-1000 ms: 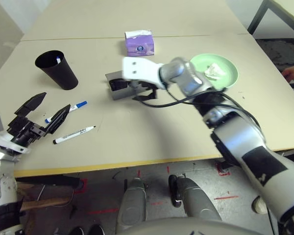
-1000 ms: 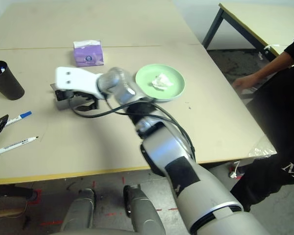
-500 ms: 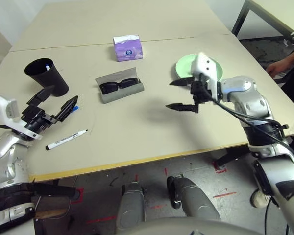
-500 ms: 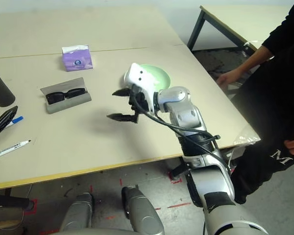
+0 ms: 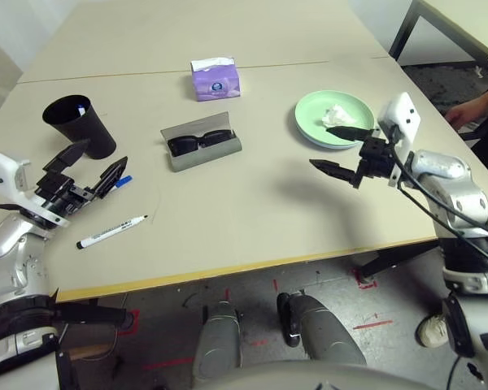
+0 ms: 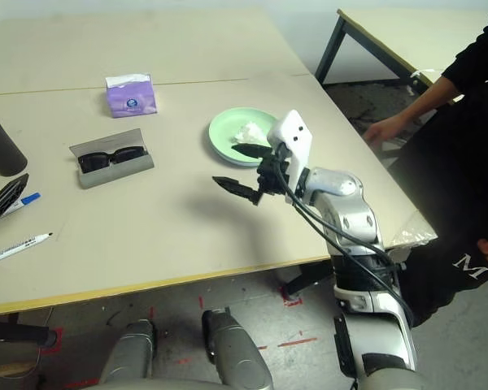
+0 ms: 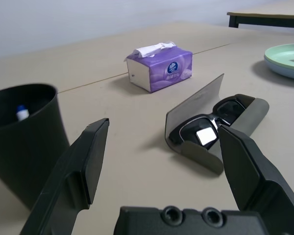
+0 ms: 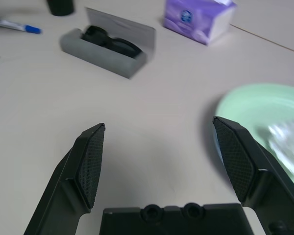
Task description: Organize and tidy the items on the table.
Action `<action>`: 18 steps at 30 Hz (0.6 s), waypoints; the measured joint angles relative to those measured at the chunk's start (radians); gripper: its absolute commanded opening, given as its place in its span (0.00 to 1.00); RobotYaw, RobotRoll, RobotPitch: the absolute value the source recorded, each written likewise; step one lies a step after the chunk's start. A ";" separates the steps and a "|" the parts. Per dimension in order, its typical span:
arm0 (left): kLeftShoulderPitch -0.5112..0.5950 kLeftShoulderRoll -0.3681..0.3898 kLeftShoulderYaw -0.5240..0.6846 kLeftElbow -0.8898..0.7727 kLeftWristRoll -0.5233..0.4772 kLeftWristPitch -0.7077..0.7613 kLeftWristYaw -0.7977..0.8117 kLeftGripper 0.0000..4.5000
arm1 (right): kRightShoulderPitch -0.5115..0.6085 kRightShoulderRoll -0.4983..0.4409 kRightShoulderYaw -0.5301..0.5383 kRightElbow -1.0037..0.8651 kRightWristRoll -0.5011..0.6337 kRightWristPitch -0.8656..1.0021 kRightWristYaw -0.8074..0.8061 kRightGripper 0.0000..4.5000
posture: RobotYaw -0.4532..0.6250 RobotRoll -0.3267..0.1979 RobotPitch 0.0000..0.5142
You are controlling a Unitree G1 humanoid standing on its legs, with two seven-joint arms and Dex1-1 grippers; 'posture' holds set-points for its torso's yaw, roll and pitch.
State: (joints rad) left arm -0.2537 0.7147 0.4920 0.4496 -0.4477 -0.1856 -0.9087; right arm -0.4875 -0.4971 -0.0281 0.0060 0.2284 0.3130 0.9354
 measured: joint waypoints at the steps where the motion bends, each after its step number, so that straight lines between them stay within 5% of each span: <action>1: -0.016 0.002 -0.008 0.019 0.010 -0.004 0.005 1.00 | 0.006 0.000 0.000 -0.002 0.000 -0.002 -0.012 1.00 | 0.31 0.62 0.32; 18: -0.371 -0.035 -0.193 0.426 0.206 -0.126 0.124 1.00 | 0.079 -0.036 -0.006 -0.093 0.013 0.007 -0.105 1.00 | 0.24 0.62 0.32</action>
State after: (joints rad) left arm -0.6249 0.6794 0.2987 0.8758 -0.2413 -0.3119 -0.7849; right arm -0.4088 -0.5334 -0.0345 -0.0873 0.2419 0.3200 0.8306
